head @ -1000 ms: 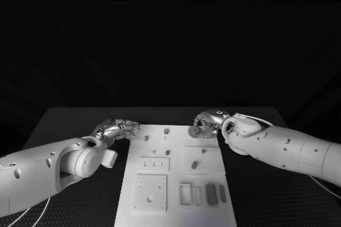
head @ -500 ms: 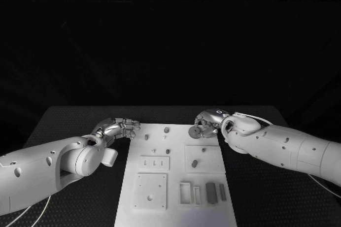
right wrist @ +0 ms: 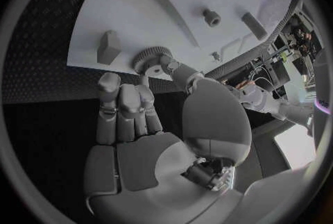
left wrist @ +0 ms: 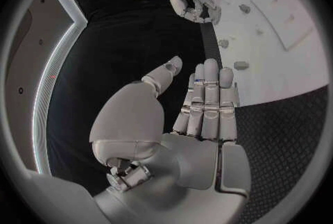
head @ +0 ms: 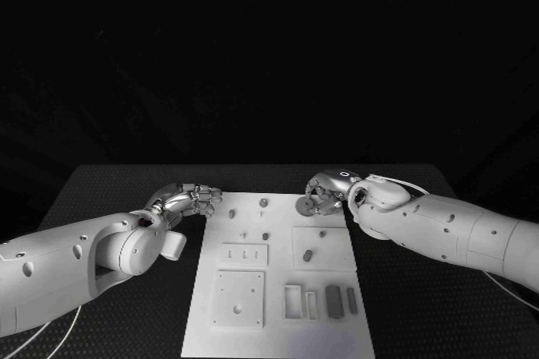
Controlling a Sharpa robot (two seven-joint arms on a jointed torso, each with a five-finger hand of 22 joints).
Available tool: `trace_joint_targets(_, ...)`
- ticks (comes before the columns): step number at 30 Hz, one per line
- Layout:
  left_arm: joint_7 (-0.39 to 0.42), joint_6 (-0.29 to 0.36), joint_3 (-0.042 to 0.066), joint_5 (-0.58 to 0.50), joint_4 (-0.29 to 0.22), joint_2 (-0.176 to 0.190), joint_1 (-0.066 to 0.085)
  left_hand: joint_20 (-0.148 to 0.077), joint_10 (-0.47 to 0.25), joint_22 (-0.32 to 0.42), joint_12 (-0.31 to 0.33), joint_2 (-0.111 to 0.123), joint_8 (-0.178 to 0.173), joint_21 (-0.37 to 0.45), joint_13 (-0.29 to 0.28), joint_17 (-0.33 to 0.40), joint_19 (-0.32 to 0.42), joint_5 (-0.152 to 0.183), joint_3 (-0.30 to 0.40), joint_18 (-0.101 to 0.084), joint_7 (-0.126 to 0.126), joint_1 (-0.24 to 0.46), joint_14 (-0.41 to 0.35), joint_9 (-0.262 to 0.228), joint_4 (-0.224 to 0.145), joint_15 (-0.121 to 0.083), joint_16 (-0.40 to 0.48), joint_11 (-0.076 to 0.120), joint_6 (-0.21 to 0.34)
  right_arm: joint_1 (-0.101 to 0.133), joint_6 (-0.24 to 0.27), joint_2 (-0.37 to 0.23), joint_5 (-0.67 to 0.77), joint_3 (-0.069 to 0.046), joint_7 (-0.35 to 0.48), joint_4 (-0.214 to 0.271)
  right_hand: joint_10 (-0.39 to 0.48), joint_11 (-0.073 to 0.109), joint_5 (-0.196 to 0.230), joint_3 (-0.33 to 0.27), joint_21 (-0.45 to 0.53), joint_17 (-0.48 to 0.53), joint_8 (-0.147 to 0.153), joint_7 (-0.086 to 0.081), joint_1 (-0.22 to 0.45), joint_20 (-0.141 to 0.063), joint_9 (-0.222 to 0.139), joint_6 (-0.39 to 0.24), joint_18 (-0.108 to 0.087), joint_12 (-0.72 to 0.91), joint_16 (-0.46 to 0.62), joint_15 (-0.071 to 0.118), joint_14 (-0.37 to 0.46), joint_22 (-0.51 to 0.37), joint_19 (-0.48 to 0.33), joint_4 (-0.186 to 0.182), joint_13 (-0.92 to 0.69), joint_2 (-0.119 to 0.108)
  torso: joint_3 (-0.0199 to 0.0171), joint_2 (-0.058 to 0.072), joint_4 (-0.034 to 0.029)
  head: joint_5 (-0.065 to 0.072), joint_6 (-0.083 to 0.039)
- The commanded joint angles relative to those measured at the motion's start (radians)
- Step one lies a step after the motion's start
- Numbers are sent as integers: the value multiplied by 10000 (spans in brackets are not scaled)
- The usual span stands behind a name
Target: Assemble the parts on the task board
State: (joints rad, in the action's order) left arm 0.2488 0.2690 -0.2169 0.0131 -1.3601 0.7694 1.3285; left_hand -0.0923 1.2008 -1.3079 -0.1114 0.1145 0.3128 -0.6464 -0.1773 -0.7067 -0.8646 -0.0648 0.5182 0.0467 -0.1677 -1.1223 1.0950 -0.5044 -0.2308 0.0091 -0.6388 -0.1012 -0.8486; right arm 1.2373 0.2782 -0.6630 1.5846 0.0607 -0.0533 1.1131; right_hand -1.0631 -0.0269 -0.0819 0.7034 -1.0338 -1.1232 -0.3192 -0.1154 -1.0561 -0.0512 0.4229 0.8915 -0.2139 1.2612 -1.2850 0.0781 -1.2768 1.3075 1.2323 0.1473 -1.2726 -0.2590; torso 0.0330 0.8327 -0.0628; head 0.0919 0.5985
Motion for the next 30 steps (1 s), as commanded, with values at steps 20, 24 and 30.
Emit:
trace_joint_targets(20, 36, -117, 14, 36, -40, 9, 7, 33, -8, -85, 66, 23, -58, -40, -13, -16, 76, -20, 33, 145, -51, 87, -53, -17, -80, 12, 61, -83, 48, -118, -451, 99, 213, 74, -132, -14, 174, -24, -533, -613, -125, -173, 3, -244, 607, -26, -44, 241, -479, 51, 156, -6, -38, 170, -163, 130, 134, 8, -8, -13, 1, -4, 99)
trace_joint_targets(24, 36, -116, 16, 37, -39, 14, 7, 34, -7, -84, 68, 23, -59, -41, -14, -18, 76, -20, 36, 145, -52, 88, -52, -18, -83, 12, 62, -83, 48, -120, -469, 104, 216, 76, -143, -30, 187, -18, -573, -647, -128, -188, -4, -238, 668, -28, -44, 259, -479, 52, 170, -1, -41, 166, -167, 119, 152, 26, -2, -13, 6, -7, 97)
trace_joint_targets(30, 33, -113, 18, 43, -41, 18, 8, 35, -7, -83, 70, 23, -60, -43, -15, -20, 77, -20, 40, 145, -53, 91, -52, -21, -85, 12, 63, -84, 49, -129, -542, 127, 230, 81, -171, -63, 246, -8, -592, -647, -127, -178, -19, -226, 691, -33, -40, 295, -479, 26, 206, 7, -25, 161, -175, 115, 197, 64, -9, -10, 2, 5, 109)
